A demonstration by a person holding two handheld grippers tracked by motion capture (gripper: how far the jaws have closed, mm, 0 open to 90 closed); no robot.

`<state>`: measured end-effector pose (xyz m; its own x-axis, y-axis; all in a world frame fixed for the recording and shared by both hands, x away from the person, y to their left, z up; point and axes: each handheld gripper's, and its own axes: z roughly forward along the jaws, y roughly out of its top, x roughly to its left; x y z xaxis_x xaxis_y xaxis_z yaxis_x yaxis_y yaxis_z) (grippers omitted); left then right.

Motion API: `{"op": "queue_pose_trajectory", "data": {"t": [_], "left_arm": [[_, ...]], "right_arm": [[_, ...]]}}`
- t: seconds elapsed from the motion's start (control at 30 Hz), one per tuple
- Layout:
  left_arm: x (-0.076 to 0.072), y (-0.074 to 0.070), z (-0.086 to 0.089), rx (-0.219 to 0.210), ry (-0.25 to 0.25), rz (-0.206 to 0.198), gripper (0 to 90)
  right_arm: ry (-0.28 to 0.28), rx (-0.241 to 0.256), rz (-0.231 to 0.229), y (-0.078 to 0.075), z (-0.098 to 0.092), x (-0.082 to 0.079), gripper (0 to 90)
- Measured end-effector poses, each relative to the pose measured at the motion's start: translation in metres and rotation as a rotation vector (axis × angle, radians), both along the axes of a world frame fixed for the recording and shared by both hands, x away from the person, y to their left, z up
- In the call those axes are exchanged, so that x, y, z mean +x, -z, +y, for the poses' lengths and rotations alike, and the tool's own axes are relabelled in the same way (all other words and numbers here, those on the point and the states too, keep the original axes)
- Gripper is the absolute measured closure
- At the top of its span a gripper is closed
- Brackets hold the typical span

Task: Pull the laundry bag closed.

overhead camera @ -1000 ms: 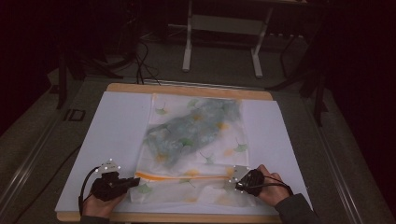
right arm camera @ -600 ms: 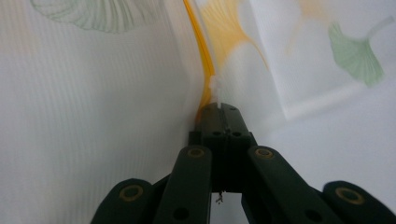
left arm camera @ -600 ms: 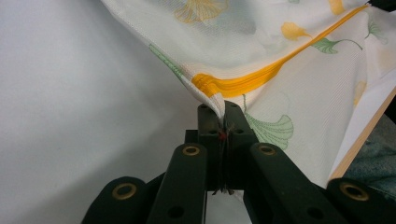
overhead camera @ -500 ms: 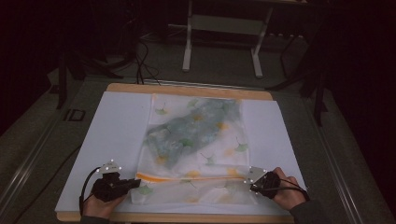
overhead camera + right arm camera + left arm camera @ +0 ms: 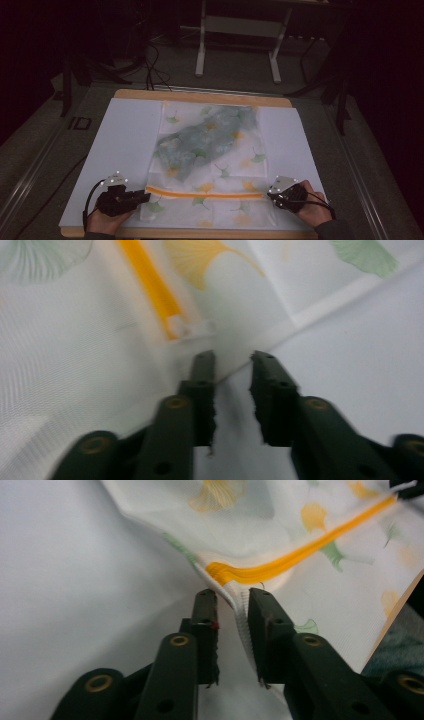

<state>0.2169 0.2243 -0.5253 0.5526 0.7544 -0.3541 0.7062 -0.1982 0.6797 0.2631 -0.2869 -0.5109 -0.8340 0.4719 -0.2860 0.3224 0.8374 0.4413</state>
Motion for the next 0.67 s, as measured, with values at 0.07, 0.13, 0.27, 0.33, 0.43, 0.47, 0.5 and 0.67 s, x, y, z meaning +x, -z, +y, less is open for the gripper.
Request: {"op": "queue_pose_trajectory", "data": {"t": [0.07, 0.13, 0.27, 0.33, 0.43, 0.47, 0.5, 0.67], "left_arm": [[0.000, 0.000, 0.003, -0.004, -0.020, -0.013, 68.1], [-0.001, -0.001, 0.006, -0.007, -0.032, -0.023, 67.0], [-0.001, -0.003, 0.011, -0.002, -0.069, -0.043, 66.2], [-0.001, -0.003, 0.012, 0.003, -0.075, -0.045, 65.8], [0.000, -0.002, 0.013, 0.042, -0.130, -0.064, 64.3], [0.000, -0.002, 0.014, 0.062, -0.148, -0.071, 63.0], [0.001, -0.001, 0.014, 0.085, -0.169, -0.079, 61.7], [0.004, 0.003, 0.014, 0.187, -0.245, -0.098, 54.9]], "right_arm": [[0.042, 0.071, 0.012, -0.002, -0.007, 0.001, 62.4], [0.061, 0.078, 0.004, -0.002, -0.009, 0.001, 60.2], [0.098, 0.116, 0.001, -0.001, -0.012, 0.004, 58.0], [0.112, 0.132, -0.002, -0.001, -0.012, 0.006, 56.6], [0.149, 0.175, 0.000, 0.000, -0.012, 0.009, 54.4], [0.158, 0.183, 0.006, 0.000, -0.012, 0.010, 53.3], [0.181, 0.213, 0.013, 0.001, -0.013, 0.012, 52.6], [0.264, 0.359, 0.018, 0.003, -0.018, 0.016, 52.6]]}}
